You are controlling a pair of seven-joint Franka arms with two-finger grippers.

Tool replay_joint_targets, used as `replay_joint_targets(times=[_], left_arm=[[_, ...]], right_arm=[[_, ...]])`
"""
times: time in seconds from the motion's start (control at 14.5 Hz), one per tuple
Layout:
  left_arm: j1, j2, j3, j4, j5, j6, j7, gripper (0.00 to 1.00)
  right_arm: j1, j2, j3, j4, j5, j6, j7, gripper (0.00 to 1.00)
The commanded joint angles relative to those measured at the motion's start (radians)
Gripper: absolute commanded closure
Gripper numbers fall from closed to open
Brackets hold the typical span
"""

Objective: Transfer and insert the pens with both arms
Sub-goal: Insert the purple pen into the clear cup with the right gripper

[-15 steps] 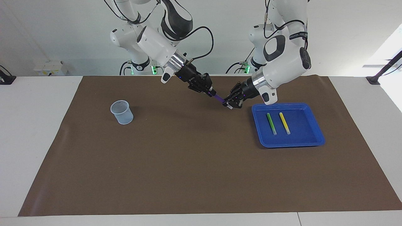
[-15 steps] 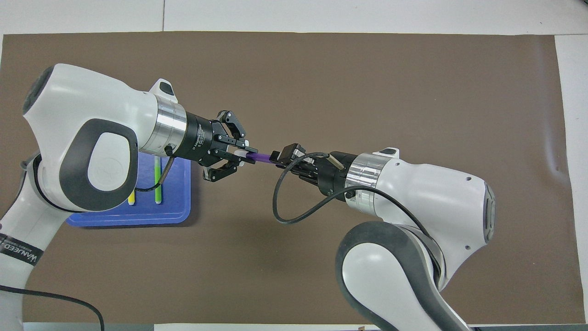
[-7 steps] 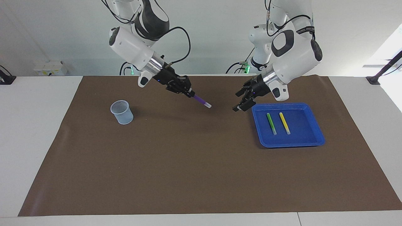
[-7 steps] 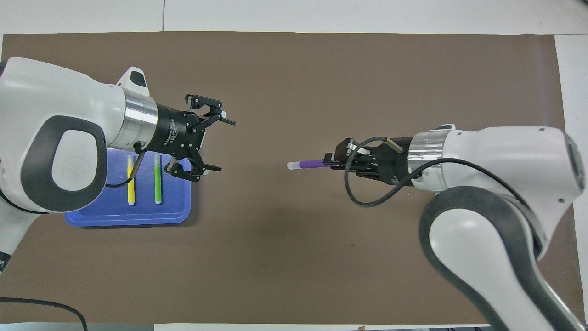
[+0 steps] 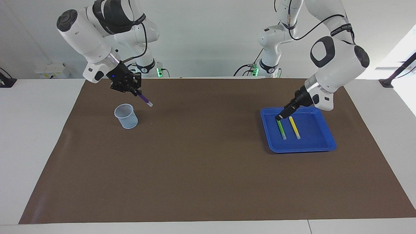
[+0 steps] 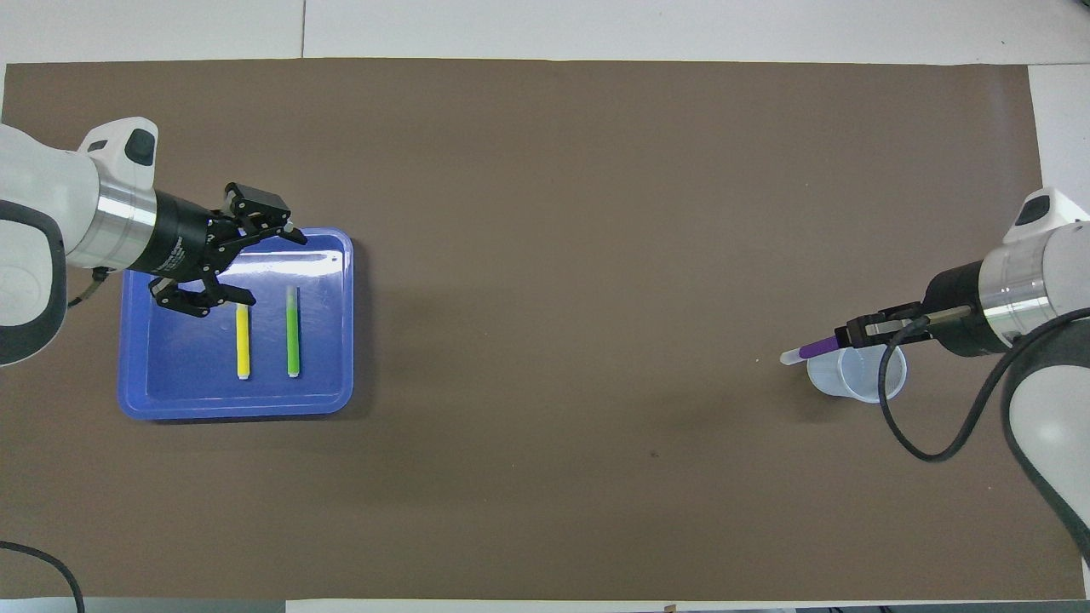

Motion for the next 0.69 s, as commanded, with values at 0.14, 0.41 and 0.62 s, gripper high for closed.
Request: replay_joint_targets(times=[0.14,0.41,0.62], left_arm=[[0.065,0.011,-0.005,-0.112,0.225,0.108,0.460,0.00],[0.080,0.060,-0.005,-0.233,0.388,0.331,0.603,0.00],[0.078,0.105,-0.005,-0.273,0.459,0.405,0.605,0.01]], right_arm=[[-0.068,0.001,0.014,-0.057,-0.183,0.022,-0.117,1.00],[-0.090,0.028,0.014,-0.107,-0.189,0.089,-0.137,1.00],[-0.119,0.042,0.014,-0.161,-0.189,0.121,-0.137,1.00]])
